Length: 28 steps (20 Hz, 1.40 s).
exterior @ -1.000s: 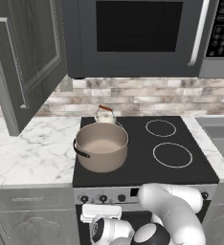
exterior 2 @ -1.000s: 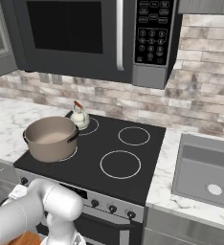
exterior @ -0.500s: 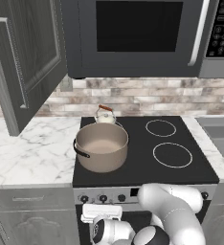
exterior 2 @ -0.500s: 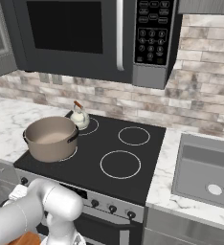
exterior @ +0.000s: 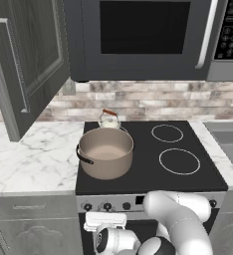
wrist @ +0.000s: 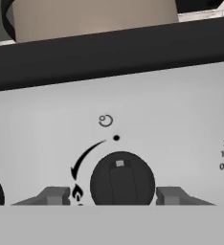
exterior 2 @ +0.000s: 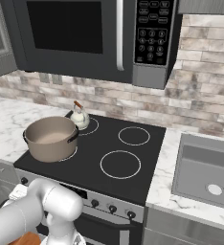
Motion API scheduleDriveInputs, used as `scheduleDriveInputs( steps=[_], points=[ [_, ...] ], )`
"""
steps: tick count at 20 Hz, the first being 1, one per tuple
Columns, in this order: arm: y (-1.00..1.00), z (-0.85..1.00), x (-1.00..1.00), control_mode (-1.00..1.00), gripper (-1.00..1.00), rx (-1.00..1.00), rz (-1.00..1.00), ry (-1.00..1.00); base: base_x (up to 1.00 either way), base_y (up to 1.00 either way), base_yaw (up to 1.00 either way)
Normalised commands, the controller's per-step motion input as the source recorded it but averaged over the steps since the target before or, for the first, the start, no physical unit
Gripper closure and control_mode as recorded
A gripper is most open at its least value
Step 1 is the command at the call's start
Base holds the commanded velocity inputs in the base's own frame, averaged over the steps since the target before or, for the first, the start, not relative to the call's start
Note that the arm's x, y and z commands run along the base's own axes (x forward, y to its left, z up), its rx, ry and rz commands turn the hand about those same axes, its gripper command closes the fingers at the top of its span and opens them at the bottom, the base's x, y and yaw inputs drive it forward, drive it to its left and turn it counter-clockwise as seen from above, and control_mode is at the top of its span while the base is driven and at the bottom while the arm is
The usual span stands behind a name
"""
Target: Pick the kettle from the cabinet and place it on a stove burner. Then pick the pot from the counter and place it on another stove burner. Finally, turn both burners on.
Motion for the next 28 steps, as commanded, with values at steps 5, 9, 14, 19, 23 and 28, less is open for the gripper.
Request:
scheduleDriveInputs(
  steps=[5, 9, 14, 19, 23, 28],
  points=[
    [0.00, 0.01, 0.02, -1.00, 1.00, 0.00, 0.00, -0.06, 0.00, 0.00, 0.00],
    [0.00, 0.01, 0.00, -1.00, 1.00, -0.01, 0.00, -0.05, 0.00, 0.00, 0.00],
    [0.00, 0.00, 0.00, -1.00, 1.00, -0.10, 0.00, 0.00, 0.00, 0.00, 0.00],
    [-0.01, 0.07, -0.01, -1.00, 1.00, -0.21, 0.00, 0.00, 0.00, 0.00, 0.00],
    [0.00, 0.09, -0.05, -1.00, 1.00, -0.28, 0.00, 0.00, 0.00, 0.00, 0.00],
    [0.00, 0.11, -0.09, -1.00, 1.00, -0.29, -0.01, 0.00, 0.00, 0.00, 0.00]
  ],
)
